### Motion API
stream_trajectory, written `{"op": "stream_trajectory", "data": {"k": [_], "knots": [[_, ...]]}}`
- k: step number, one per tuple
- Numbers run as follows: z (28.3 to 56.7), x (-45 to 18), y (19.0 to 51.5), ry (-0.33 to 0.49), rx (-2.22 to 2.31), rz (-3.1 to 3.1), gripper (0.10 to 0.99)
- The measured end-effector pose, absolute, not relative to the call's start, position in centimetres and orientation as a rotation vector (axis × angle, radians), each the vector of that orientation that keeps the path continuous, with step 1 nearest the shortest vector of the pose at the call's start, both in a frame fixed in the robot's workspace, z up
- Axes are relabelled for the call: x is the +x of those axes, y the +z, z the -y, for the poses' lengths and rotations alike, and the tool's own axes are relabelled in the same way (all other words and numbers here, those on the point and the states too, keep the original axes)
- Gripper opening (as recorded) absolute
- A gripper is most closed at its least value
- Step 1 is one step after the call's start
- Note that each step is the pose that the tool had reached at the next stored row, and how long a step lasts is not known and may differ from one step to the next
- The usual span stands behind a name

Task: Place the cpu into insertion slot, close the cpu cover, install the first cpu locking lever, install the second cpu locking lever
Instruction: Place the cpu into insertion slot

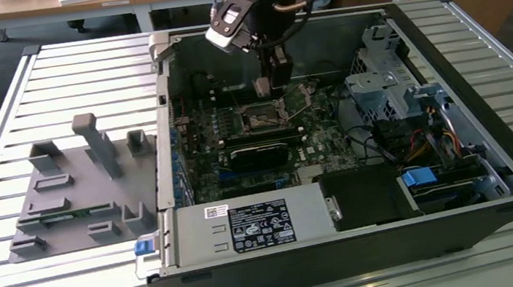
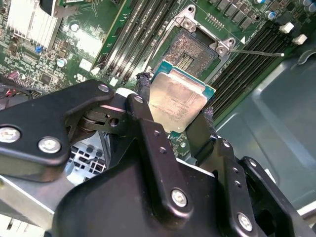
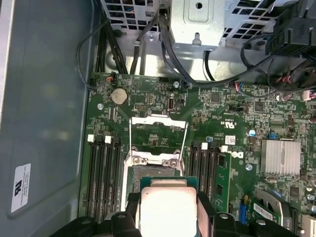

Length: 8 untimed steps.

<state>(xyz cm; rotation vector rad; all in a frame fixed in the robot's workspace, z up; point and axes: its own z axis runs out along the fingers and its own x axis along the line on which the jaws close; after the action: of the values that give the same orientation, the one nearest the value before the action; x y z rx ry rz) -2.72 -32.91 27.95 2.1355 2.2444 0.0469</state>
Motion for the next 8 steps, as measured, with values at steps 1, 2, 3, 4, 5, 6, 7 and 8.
{"op": "stream_trajectory", "data": {"k": [1, 2, 3, 4, 5, 6, 7, 8], "knots": [[32.9, -2.73, 27.84, 0.047, 2.136, -2.244, 0.541], [32.88, -2.76, 27.71, 0.047, 2.136, -2.244, 0.541], [32.86, -2.79, 27.57, 0.047, 2.136, -2.244, 0.541], [32.83, -2.86, 27.42, 0.047, 2.135, -2.244, 0.541], [32.81, -2.94, 27.28, 0.047, 2.135, -2.244, 0.541], [32.77, -3.03, 27.12, 0.048, 2.135, -2.244, 0.541], [32.72, -3.09, 26.97, 0.048, 2.135, -2.244, 0.541], [32.68, -3.12, 26.84, 0.048, 2.135, -2.244, 0.541]]}}
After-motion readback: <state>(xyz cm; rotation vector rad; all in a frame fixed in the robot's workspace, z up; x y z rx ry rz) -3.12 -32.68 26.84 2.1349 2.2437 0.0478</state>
